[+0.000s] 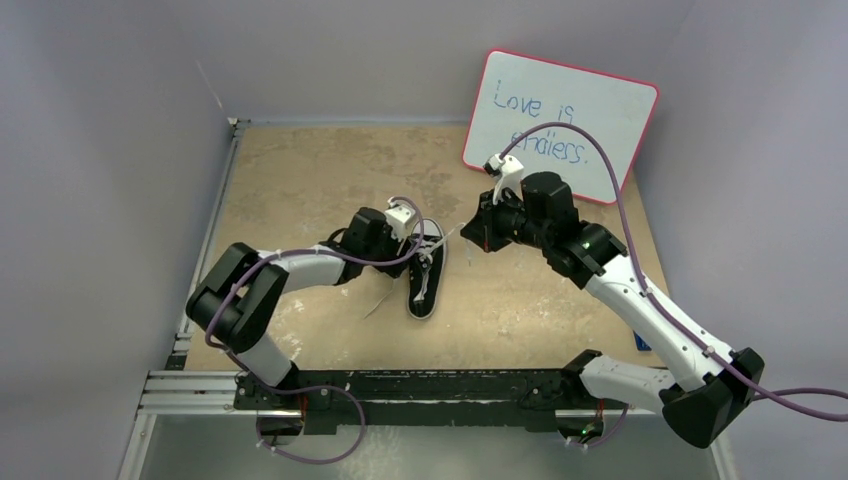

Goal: Tie the shoes

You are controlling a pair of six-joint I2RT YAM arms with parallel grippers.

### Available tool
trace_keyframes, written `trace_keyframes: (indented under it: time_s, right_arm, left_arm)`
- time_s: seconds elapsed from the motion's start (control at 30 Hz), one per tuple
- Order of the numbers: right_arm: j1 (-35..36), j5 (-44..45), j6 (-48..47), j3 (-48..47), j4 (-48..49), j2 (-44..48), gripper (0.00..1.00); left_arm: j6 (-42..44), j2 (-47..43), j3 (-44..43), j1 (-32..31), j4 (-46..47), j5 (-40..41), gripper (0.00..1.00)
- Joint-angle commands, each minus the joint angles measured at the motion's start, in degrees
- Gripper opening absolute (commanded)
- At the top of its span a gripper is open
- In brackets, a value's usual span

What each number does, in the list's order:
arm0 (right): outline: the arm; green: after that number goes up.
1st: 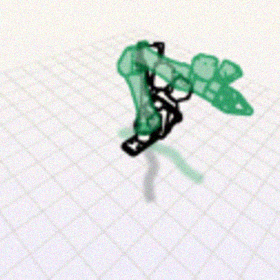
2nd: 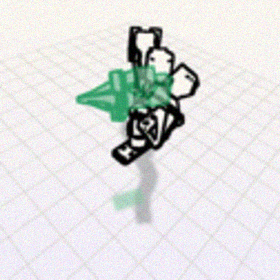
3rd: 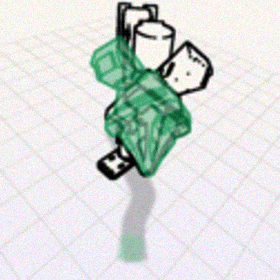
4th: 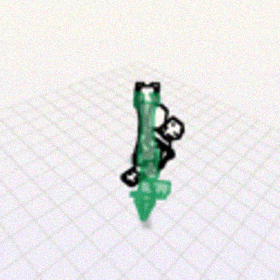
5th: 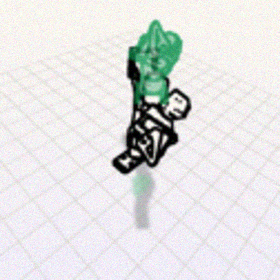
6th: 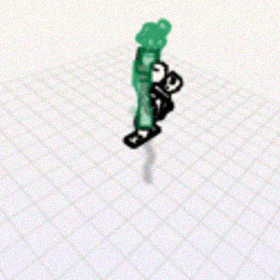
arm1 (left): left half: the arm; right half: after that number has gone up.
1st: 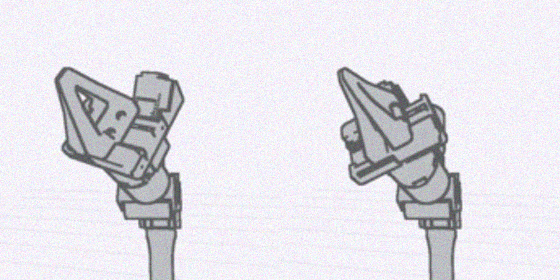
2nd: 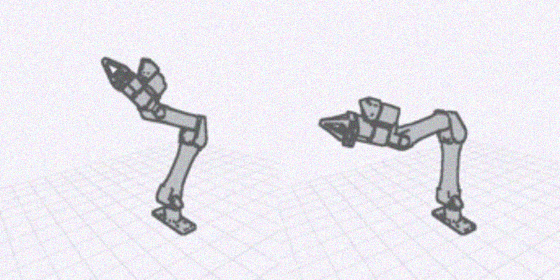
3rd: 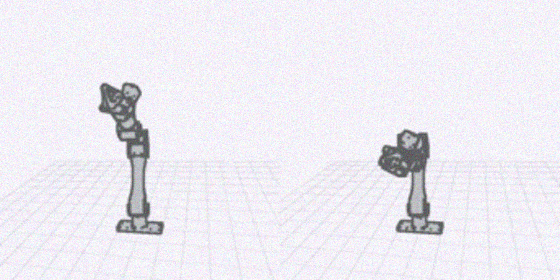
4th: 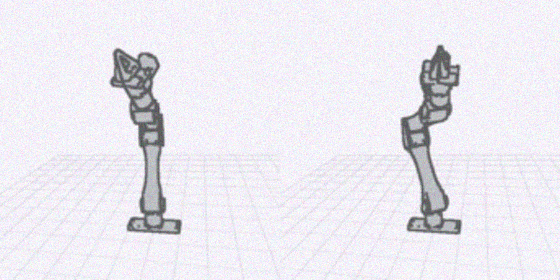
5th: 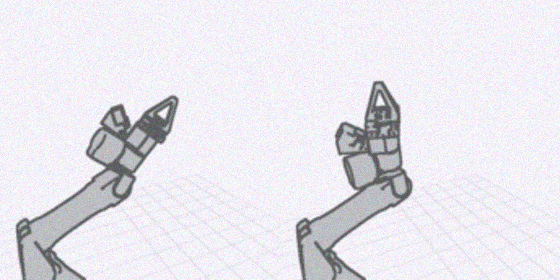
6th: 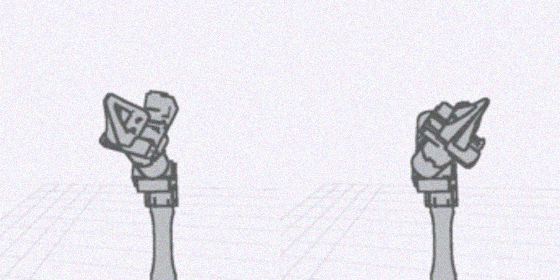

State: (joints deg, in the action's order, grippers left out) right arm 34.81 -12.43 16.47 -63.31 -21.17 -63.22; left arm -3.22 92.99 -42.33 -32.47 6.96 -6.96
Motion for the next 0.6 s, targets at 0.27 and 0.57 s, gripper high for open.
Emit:
trace_keyframes:
  time_s: [0.27,0.57]
  right_arm:
    - [-0.3,2.3,0.4,0.7,-1.5,4.3,0.0]
    - [-1.5,-7.7,-5.4,0.2,-1.0,4.1,0.0]
  left_arm:
    - [1.7,7.2,-0.4,-0.9,17.1,0.8,0.31]
    - [1.1,-5.1,-0.2,-0.9,7.2,-1.4,0.0]
